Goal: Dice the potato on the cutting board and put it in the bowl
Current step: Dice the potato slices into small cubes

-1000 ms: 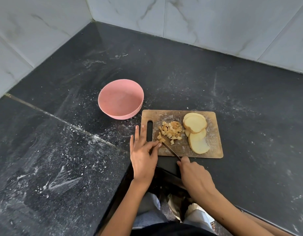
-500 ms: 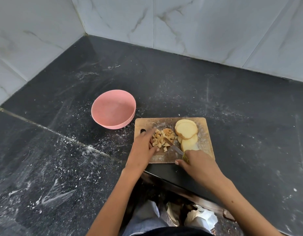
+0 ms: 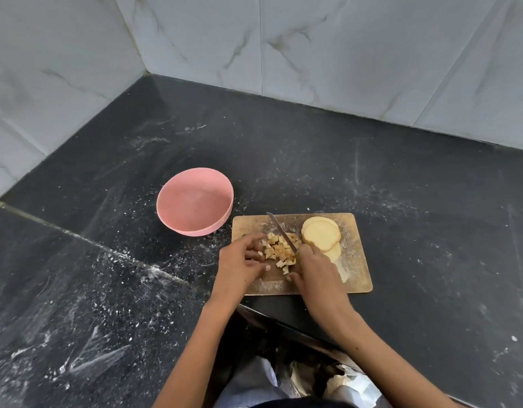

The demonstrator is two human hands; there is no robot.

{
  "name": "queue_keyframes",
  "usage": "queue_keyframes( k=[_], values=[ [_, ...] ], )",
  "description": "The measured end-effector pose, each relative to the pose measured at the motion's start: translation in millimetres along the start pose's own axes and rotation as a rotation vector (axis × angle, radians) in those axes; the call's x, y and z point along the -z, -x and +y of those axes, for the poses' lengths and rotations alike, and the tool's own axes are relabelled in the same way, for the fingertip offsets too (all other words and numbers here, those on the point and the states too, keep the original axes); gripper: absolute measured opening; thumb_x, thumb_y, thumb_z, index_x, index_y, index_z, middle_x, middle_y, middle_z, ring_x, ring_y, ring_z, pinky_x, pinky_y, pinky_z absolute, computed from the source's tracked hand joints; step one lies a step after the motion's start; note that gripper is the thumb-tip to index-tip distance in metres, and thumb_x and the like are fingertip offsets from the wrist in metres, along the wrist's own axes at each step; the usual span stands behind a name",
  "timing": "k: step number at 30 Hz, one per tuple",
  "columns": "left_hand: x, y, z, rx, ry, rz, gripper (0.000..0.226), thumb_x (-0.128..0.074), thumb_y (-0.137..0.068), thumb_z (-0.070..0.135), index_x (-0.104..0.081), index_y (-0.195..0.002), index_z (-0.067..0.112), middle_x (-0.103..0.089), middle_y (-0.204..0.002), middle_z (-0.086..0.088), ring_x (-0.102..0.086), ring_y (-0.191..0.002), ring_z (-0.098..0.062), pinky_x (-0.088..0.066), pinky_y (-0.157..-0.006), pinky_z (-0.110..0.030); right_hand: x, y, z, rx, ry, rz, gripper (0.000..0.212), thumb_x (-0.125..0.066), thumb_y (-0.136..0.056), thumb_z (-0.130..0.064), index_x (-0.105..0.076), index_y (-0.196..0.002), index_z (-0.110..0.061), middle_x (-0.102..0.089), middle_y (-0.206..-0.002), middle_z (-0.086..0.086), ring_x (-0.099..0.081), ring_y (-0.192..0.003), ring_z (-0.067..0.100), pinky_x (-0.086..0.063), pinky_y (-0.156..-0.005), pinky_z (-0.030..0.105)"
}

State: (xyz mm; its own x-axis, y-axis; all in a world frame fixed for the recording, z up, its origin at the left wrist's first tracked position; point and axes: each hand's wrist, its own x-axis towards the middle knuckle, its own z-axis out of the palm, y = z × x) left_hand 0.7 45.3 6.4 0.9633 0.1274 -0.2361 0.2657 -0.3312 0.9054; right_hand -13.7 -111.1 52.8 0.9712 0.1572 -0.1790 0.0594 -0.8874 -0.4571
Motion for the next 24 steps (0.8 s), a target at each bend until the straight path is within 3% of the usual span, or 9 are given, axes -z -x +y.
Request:
queue_keyframes(
  k=[4,8,12,14,19,24],
  values=[
    [-1,-1,-2,-0.005,-0.006,-0.025,0.062,-0.078,-0.066,-0.014,-0.064,-0.118,0.017,-0.062,-0.092,0.001,-0.062,-0.079,-0.007,-0.052,-0.07,-0.013,-16,-14,-8,-0.02,-0.02,0.037,0.019,-0.055,-0.091,-0.005,-0.042,-0.103,-0.013,-0.049,-0.114,0.006,-0.054,-0.089,0.026,-0.042,-0.069,0.032],
    [1,-5,-2,-0.045,-0.044,0.042,0.047,-0.071,-0.075,-0.014,-0.068,-0.115,0.011,-0.066,-0.092,0.0,-0.064,-0.076,0.001,-0.053,-0.068,-0.013,-21,-25,-14,0.049,-0.046,0.046,0.02,-0.054,-0.089,0.001,-0.044,-0.097,-0.014,-0.056,-0.103,0.006,-0.05,-0.093,0.024,-0.039,-0.08,0.032],
    [6,-7,-2,-0.089,-0.047,0.08,0.035,-0.065,-0.083,-0.008,-0.07,-0.11,0.015,-0.068,-0.09,0.012,-0.062,-0.078,0.013,-0.051,-0.074,-0.009,-10,-25,-7,0.015,-0.121,0.09,0.023,-0.06,-0.088,-0.005,-0.04,-0.089,-0.016,-0.056,-0.081,-0.004,-0.052,-0.073,0.016,-0.039,-0.061,0.028],
    [7,-7,-3,-0.098,-0.032,0.078,0.032,-0.066,-0.083,-0.007,-0.072,-0.104,0.016,-0.07,-0.089,0.013,-0.065,-0.082,0.01,-0.053,-0.081,-0.013,-5,-20,-1,-0.005,-0.077,0.08,0.02,-0.059,-0.09,-0.007,-0.041,-0.093,-0.016,-0.058,-0.083,-0.003,-0.054,-0.074,0.018,-0.043,-0.063,0.031],
    [6,-5,-2,-0.077,0.032,0.103,0.032,-0.075,-0.076,-0.005,-0.072,-0.094,0.021,-0.073,-0.088,0.005,-0.069,-0.078,-0.003,-0.056,-0.074,-0.018,-11,-19,-1,0.037,-0.036,0.055,0.023,-0.055,-0.086,0.001,-0.04,-0.089,-0.017,-0.051,-0.093,0.001,-0.051,-0.079,0.022,-0.046,-0.069,0.038],
    [9,-3,1,-0.105,0.009,0.097,0.032,-0.077,-0.074,-0.006,-0.073,-0.093,0.019,-0.069,-0.091,0.011,-0.064,-0.074,0.002,-0.051,-0.067,-0.012,-7,-28,0,0.015,-0.152,0.134,0.01,-0.052,-0.093,-0.008,-0.045,-0.088,-0.013,-0.062,-0.083,0.003,-0.058,-0.075,0.021,-0.05,-0.065,0.039]
  ],
)
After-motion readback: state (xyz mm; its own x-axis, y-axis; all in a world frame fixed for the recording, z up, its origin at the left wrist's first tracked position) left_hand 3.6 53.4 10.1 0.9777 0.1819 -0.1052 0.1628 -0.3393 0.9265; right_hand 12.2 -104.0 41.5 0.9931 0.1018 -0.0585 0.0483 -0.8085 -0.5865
